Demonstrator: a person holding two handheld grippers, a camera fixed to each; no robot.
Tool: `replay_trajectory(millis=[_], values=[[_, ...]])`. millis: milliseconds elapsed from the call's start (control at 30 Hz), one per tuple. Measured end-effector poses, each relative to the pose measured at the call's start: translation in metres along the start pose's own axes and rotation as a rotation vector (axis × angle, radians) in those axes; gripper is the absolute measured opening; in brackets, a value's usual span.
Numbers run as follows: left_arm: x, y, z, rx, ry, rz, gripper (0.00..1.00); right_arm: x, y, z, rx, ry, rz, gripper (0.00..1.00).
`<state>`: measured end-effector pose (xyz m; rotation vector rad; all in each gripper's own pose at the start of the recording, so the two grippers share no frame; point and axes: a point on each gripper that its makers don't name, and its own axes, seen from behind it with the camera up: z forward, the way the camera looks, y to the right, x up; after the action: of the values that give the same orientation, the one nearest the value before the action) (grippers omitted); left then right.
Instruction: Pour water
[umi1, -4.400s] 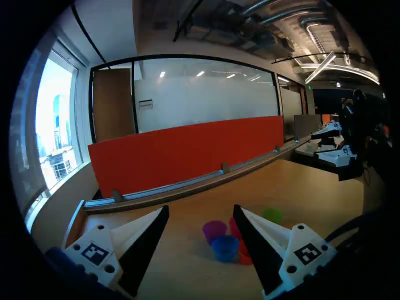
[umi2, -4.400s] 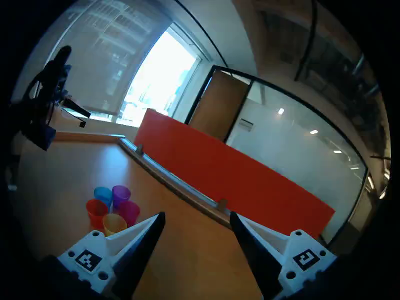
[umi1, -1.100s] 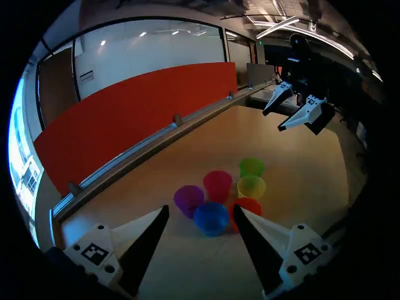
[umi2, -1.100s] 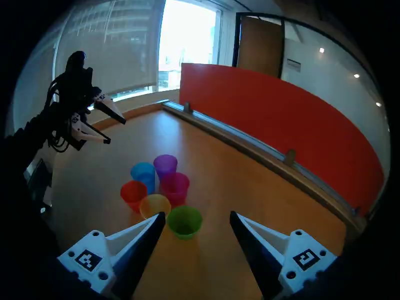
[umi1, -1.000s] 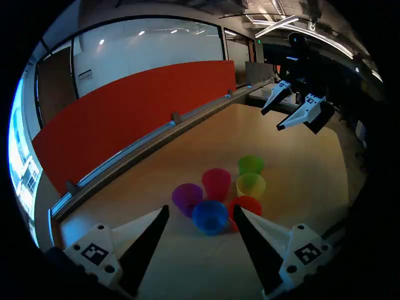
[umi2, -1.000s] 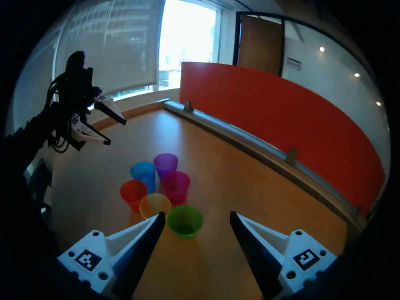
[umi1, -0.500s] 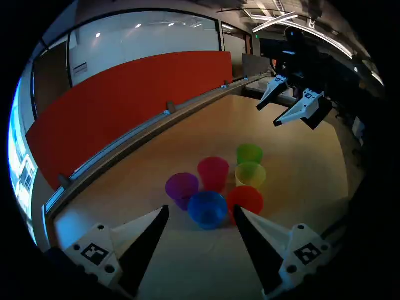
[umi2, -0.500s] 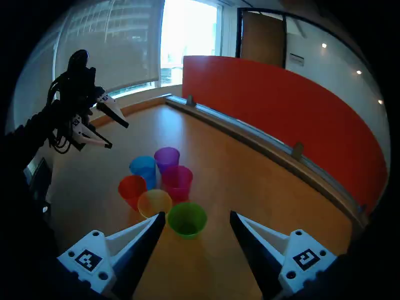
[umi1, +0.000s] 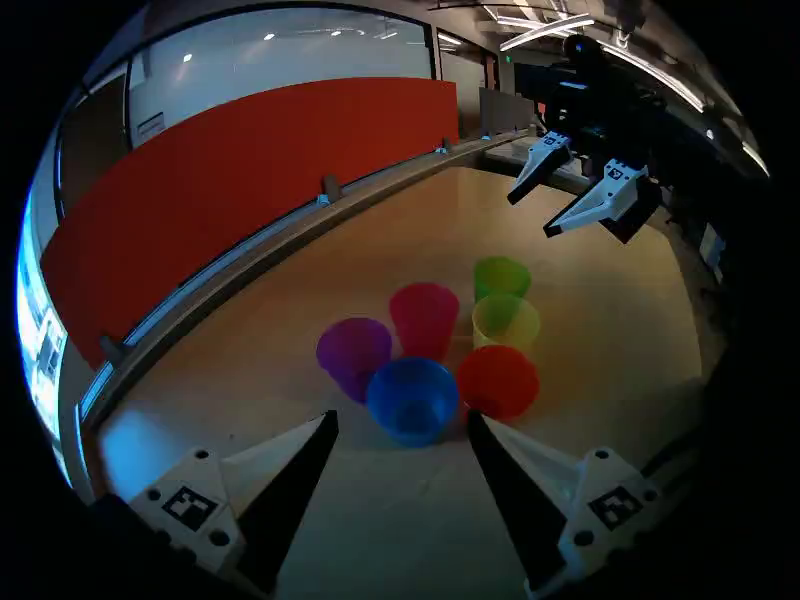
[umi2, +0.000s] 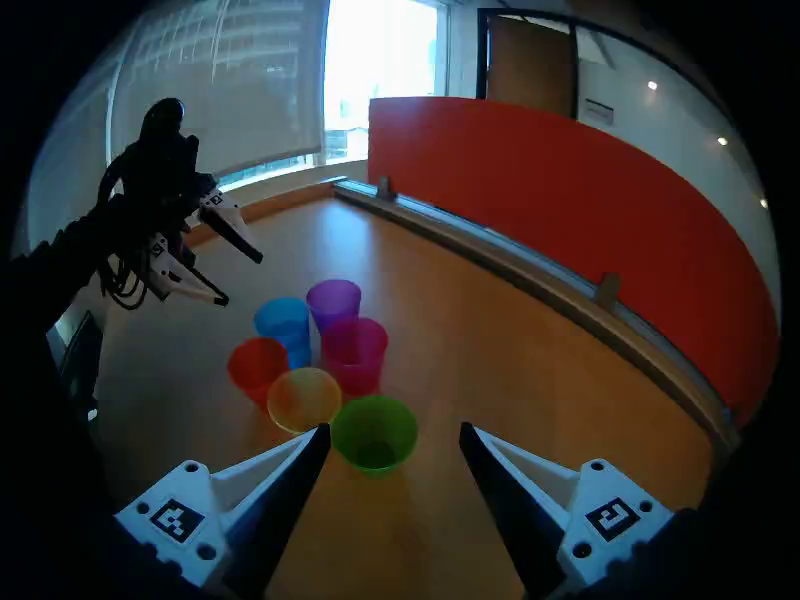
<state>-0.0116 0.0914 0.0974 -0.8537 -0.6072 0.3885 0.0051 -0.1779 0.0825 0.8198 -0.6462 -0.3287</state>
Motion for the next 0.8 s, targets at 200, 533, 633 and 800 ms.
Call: replay_trajectory(millis=[200, 533, 633, 800], values=[[-0.008, 0.000, 0.011, -0.009, -0.018, 0.006, 0.95, -0.007, 0.000, 0.007, 0.008, -0.012, -0.002, 1.00], [-0.020, 0.005, 0.027, -0.035, -0.044, 0.011, 0.95, -0.010, -0.002, 0.017, 0.018, -0.019, -0.008, 1.00], [-0.021, 0.006, 0.031, -0.041, -0.049, 0.015, 0.95, -0.011, -0.002, 0.019, 0.020, -0.021, -0.009, 1.00], [-0.024, 0.007, 0.037, -0.047, -0.058, 0.021, 0.96, -0.012, -0.002, 0.021, 0.021, -0.025, -0.009, 1.00]])
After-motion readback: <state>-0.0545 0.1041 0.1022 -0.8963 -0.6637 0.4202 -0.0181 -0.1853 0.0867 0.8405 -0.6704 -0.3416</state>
